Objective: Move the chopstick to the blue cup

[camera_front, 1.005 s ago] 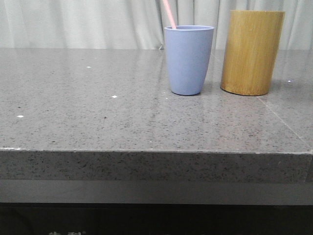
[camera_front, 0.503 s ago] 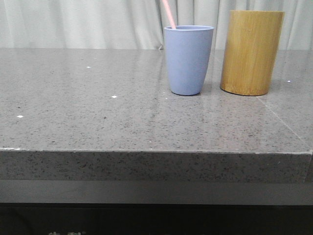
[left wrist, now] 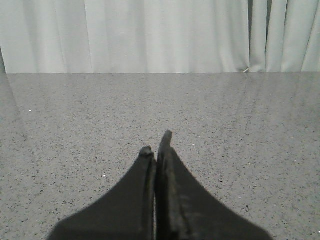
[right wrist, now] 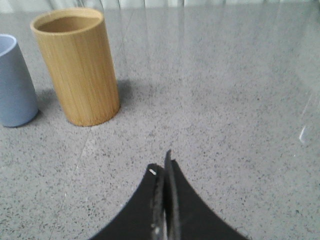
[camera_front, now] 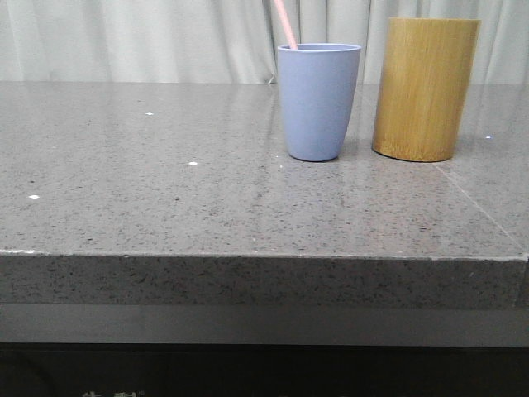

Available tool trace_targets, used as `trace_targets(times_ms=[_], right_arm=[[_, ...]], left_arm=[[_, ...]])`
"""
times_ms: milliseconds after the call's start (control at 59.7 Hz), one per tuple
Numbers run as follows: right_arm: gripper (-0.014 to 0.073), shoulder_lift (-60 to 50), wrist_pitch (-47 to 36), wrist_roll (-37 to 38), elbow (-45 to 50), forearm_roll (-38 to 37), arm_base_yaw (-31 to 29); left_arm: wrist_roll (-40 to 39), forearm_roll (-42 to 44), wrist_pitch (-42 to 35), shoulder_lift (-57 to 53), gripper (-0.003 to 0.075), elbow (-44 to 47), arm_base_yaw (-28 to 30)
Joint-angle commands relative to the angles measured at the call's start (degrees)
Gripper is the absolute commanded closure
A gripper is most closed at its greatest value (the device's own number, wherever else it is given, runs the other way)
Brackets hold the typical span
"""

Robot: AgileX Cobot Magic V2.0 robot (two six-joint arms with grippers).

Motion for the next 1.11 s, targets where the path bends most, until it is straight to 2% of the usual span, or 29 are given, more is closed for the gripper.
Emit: trace_targets(times_ms=[0,821,1089], right_arm=[[0.0662,-1.52,-5.62,-0.25,-1.15,-0.64,-0.28],[0.0662,-1.7,-5.55,-0.25,-1.15,-0.64,-0.28],[0.0662,-1.7,-5.55,-0.25,-1.15,-0.64,-0.28]], left_arm=[[0.04,-0.65,-4.68,0.73,0.0739,-1.35,-0.29],[0.04,-0.65,-4.68,0.73,0.0739,-1.35,-0.29],[-0.08,-0.65,-8.28,-2.15,0.0739,5.55,-1.81]])
